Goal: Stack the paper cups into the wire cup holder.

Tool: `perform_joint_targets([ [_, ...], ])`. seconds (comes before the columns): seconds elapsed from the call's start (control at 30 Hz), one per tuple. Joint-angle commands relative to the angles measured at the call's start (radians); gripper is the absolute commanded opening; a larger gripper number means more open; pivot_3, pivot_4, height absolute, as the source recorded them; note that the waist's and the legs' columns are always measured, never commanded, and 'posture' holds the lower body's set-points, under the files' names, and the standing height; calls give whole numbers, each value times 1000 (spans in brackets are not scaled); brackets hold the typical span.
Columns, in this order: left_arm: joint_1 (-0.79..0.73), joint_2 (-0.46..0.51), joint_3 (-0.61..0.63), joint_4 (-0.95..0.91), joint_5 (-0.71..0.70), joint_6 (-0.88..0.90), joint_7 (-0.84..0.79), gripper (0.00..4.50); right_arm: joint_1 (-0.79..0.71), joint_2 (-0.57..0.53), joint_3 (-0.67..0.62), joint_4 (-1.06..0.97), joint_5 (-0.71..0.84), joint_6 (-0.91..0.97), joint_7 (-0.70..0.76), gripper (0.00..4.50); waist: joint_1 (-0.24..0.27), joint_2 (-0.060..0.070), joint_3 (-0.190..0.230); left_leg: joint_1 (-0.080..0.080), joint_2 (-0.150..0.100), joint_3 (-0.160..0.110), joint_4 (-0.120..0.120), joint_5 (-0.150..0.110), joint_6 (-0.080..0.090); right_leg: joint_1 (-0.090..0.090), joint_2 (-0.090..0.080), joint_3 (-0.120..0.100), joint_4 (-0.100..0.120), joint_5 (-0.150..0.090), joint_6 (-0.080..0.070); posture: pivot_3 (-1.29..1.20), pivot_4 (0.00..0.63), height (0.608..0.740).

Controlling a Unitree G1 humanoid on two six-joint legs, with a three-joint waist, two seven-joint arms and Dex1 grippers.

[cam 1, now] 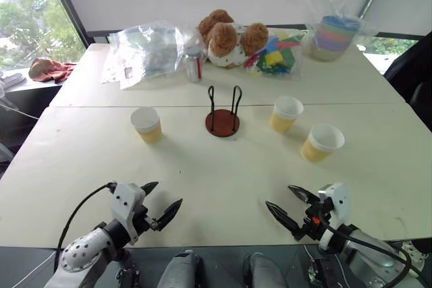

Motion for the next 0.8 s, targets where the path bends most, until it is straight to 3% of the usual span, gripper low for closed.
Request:
perform_joint_targets([
  [0.03, -9, 3, 11, -11, 3, -19, -1, 4500, -6, -1, -17, -8, 8, -2, -12, 4481, 0, 0, 0, 0, 0, 0, 0, 0, 0, 0, 0, 0, 0, 0, 0, 0, 150, 740],
  [0.33, -49, 5, 14, 10, 19, -26, 7, 4500, -21, 2, -18, 2, 4, 2, -42, 4481, -1, 0, 0, 0, 0, 0, 0, 0, 0, 0, 1, 0, 0, 0, 0, 0, 150, 740],
  [0.47, -108, 29, -15, 29, 88, -19, 24, 4500, -57, 17, -34, 11, 37, 32, -68, 4481, 1, 0, 0, 0, 0, 0, 0, 0, 0, 0, 2, -1, 1, 0, 0, 0, 150, 740],
  [0.63, -197, 30, 13, -8, -64, 94, -28, 4500, -141, -19, -50, -58, 105, 111, -69, 4481, -3, 0, 0, 0, 1, 0, 6, 0, 1, 2, 3, -1, 3, 0, 0, 0, 150, 740],
  [0.8, -374, 105, 33, 35, -191, 235, -110, 4500, -372, -34, -76, -132, 235, 279, -169, 4481, -8, 0, 0, 0, 1, -1, 11, 0, 1, 2, 2, -1, 7, 1, 0, 0, 150, 740],
])
